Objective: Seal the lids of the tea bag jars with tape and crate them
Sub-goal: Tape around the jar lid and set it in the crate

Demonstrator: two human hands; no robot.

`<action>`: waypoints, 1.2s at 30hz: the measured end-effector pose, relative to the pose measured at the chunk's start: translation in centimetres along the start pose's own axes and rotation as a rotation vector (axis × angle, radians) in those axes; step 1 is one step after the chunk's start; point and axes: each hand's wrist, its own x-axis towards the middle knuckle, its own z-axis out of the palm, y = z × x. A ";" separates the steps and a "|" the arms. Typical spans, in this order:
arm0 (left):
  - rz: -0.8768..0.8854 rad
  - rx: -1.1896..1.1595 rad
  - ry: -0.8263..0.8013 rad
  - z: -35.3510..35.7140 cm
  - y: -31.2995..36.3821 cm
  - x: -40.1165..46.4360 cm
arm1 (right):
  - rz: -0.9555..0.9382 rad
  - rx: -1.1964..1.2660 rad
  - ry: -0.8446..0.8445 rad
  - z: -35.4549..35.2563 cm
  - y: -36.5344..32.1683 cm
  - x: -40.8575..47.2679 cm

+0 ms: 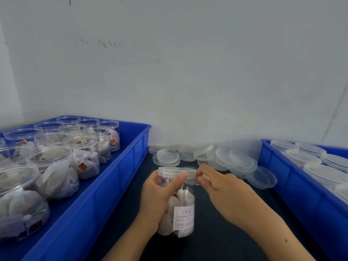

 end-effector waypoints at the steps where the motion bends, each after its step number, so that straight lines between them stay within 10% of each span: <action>1: 0.002 0.006 -0.005 -0.1 0.0 0.0 | 0.016 0.008 -0.013 -0.1 0.1 0.1; 25: -0.122 -0.119 -0.156 -1.1 -0.6 0.5 | -0.014 0.033 0.090 0.6 0.1 0.6; 31: 0.162 0.450 0.133 0.9 0.6 -0.9 | 0.034 0.024 0.110 1.0 -0.9 0.3; 36: 0.075 0.533 0.071 0.9 1.0 -1.1 | -0.001 -0.114 0.120 1.5 -1.7 0.0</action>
